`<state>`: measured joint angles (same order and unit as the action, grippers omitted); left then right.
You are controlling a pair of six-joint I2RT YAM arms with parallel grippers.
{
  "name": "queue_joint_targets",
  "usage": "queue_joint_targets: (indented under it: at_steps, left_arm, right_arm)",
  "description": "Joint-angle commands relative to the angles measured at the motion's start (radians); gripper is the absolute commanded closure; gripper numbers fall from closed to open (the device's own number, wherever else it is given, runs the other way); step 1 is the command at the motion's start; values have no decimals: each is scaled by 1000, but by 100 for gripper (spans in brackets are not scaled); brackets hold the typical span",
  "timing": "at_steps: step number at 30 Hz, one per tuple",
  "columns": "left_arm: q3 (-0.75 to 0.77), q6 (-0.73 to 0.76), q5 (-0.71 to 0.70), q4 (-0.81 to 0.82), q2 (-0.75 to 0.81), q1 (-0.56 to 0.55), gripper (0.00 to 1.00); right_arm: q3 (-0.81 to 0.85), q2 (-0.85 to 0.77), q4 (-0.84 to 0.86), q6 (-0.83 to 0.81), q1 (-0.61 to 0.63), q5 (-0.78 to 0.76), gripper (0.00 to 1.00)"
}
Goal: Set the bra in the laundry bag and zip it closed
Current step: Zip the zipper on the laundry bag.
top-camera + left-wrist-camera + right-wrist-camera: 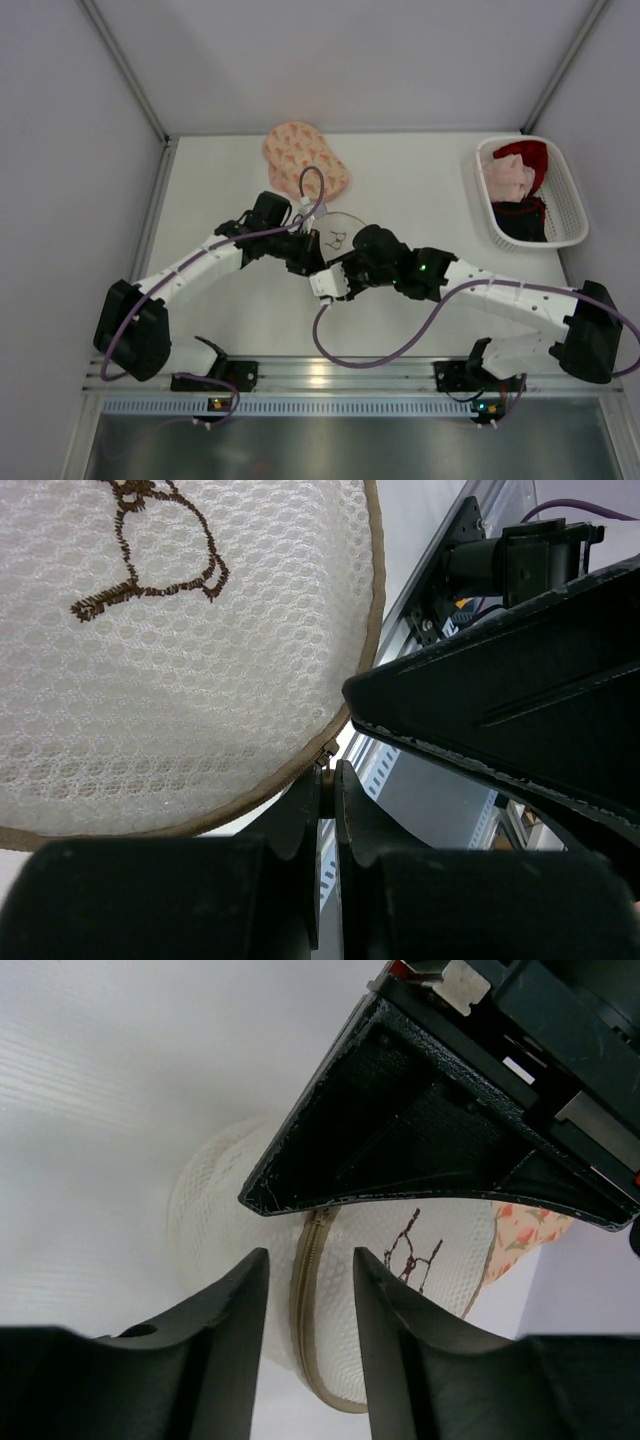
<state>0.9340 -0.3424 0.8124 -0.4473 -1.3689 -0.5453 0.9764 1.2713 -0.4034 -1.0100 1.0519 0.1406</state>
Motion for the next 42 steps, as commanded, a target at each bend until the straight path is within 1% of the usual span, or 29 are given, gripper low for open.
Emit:
queue_joint_targets:
  at_steps: [1, 2, 3, 5, 6, 8, 9, 10, 16, 20, 24, 32, 37, 42]
  left_arm:
    - [37, -20, 36, 64, -2, -7, 100]
    - [37, -20, 34, 64, -2, -8, 100]
    - [35, -18, 36, 64, -1, -8, 100]
    - [29, -23, 34, 64, 5, -8, 100]
    - [28, -24, 36, 64, 5, -7, 100]
    - [26, -23, 37, 62, 7, -8, 100]
    - [26, -21, 36, 64, 8, -8, 100]
    - [25, -18, 33, 64, 10, -7, 100]
    - [-1, 11, 24, 64, 31, -2, 100]
    - [-29, 36, 18, 62, 33, 37, 100]
    - [-26, 75, 8, 62, 11, 70, 100]
    - [15, 239, -1, 16, -30, 157, 100]
    - [32, 333, 16, -14, -53, 194, 100]
    - [43, 358, 68, -16, -45, 191, 100]
  right_arm:
    - [25, 14, 80, 7, 17, -42, 64]
    - [24, 16, 86, 10, 19, -52, 68]
    - [22, 16, 86, 8, 17, -55, 76]
    - [15, 11, 92, 4, 17, -64, 80]
    - [13, 11, 89, 2, 17, -67, 86]
    - [8, 8, 84, -4, 16, -67, 92]
    - [5, 4, 84, -7, 14, -68, 98]
    - [-4, -1, 84, -12, 16, -70, 100]
    - [-50, -53, 81, -19, -6, -64, 100]
    - [-93, -102, 84, -56, -24, -59, 100]
    - [-130, -145, 84, -88, -47, -50, 100]
    - [-206, -210, 92, -165, -144, 4, 100]
    - [-237, -211, 121, -223, -208, 28, 100]
    - [-231, -165, 187, -262, -276, 30, 100]
